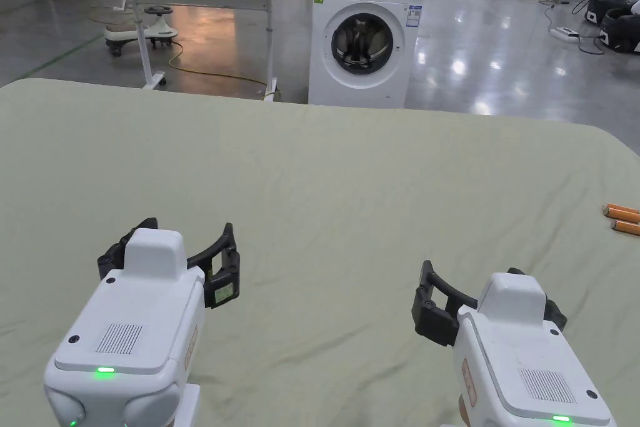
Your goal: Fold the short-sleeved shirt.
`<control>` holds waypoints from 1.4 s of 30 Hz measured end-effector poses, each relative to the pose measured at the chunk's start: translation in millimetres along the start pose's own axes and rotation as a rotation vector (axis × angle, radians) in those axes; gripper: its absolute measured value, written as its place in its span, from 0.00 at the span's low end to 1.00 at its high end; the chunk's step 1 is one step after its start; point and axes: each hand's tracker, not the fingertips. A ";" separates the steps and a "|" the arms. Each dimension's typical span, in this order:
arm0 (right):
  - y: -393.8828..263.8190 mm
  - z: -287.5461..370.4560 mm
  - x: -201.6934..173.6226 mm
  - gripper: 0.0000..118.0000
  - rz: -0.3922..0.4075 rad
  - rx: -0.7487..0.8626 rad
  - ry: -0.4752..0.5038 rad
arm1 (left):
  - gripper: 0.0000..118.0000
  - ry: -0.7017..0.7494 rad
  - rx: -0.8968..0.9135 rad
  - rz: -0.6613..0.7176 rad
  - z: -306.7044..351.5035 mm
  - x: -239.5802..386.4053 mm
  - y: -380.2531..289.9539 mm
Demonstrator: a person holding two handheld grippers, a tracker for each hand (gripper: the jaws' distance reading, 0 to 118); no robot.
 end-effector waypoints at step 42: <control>20.0 -37.1 -10.4 0.89 -0.304 -0.300 -0.090 | 0.89 0.045 -0.072 0.039 -13.9 -14.1 -11.6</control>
